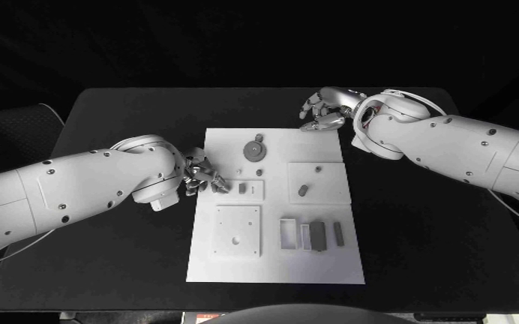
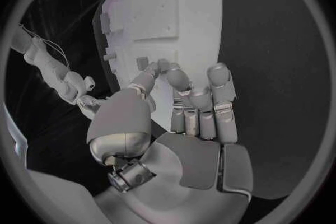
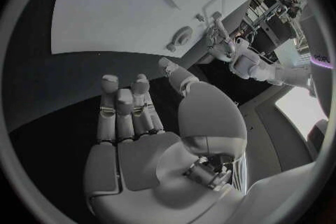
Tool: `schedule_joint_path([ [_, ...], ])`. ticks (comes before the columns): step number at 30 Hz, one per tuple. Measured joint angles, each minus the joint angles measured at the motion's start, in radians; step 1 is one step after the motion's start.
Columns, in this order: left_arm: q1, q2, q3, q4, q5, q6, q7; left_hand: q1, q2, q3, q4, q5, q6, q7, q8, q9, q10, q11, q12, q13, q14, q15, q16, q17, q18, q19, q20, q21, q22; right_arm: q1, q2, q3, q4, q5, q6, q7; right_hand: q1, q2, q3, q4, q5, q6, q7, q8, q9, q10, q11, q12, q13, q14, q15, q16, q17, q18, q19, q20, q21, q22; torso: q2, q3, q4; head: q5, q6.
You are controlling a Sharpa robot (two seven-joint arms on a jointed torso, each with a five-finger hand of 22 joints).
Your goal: Assemble the parts on the task board
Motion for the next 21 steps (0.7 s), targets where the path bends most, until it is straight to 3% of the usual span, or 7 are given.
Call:
schedule_joint_path([
  [4,0.001,-0.001,0.001,0.001,0.017,-0.006,0.001,0.040,0.019,0.001,-0.031,-0.008,-0.007,0.007,0.000,0.001,-0.002,0.002,0.000,0.001,-0.002,0.005,0.000,-0.001,-0.012,0.000,0.000,0.000,0.000,0.000,0.000,0.000,0.000,0.000,0.000,0.000,0.000,0.000,0.000,0.000,0.000,0.000,0.000,0.000,0.000,0.000,0.000,0.001,0.000,0.000,0.000,0.000,0.000,0.000,0.000,0.000,0.000,0.000,0.000,0.0000,-0.0002,0.000,0.001],
  [21,0.001,-0.008,0.003,0.005,0.081,-0.026,0.003,0.087,0.016,0.002,-0.032,-0.003,-0.009,0.009,-0.002,0.002,-0.003,0.003,0.000,0.001,-0.003,0.006,0.000,-0.003,-0.012,-0.002,0.002,0.000,0.000,0.000,0.000,0.000,0.000,0.000,0.001,0.000,0.000,0.000,0.000,0.000,0.000,0.000,0.000,0.000,-0.001,0.000,0.000,0.004,0.000,-0.002,0.002,0.000,0.000,0.000,-0.002,0.002,0.000,0.000,0.000,0.0000,0.0001,0.000,0.006],
])
